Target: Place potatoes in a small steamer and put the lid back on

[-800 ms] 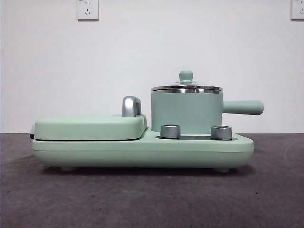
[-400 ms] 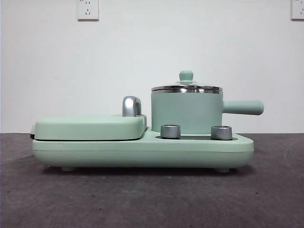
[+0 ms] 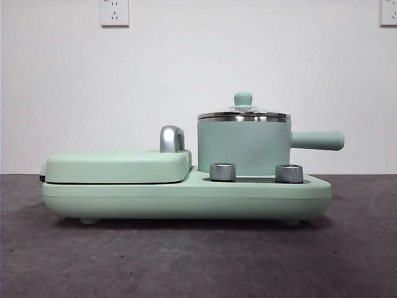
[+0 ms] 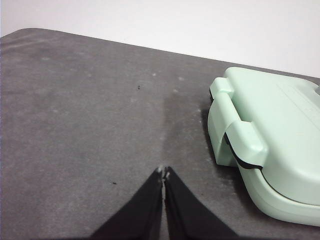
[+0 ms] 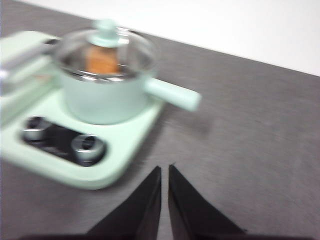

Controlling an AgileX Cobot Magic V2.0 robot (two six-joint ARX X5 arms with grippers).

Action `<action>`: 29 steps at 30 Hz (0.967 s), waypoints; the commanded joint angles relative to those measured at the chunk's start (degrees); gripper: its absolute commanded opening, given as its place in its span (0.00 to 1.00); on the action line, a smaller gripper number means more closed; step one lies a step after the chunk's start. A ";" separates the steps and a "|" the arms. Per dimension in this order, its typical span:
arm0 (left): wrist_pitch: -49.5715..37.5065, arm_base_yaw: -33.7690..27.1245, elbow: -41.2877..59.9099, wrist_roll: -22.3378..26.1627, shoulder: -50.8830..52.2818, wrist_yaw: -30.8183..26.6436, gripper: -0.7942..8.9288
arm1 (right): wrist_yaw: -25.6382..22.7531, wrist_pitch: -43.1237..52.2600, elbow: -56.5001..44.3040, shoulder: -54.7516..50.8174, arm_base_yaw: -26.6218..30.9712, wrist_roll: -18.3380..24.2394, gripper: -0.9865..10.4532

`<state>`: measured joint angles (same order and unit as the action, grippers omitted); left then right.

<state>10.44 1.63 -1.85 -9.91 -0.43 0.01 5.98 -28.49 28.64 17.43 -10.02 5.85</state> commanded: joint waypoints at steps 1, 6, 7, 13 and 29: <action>0.28 -0.11 0.98 -0.20 0.09 -0.04 0.09 | -0.07 8.57 -8.09 -3.50 2.60 0.83 0.10; 0.28 -0.11 0.98 -0.20 0.09 -0.04 0.09 | -0.04 19.34 -19.76 -8.81 5.27 0.11 0.10; 0.28 -0.11 0.98 -0.20 0.09 -0.04 0.09 | -0.04 20.68 -21.35 -9.49 5.44 -0.17 0.10; 0.28 -0.11 1.01 -0.20 0.09 -0.04 0.09 | -0.07 20.72 -27.96 -14.88 6.16 -2.62 0.10; 0.28 -0.11 0.94 -0.20 0.13 -0.04 0.09 | -0.04 20.35 -27.93 -17.22 6.14 -2.38 0.10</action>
<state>10.44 1.63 -1.85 -9.93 -0.40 -0.03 5.98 -8.64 0.93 0.25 -3.95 4.19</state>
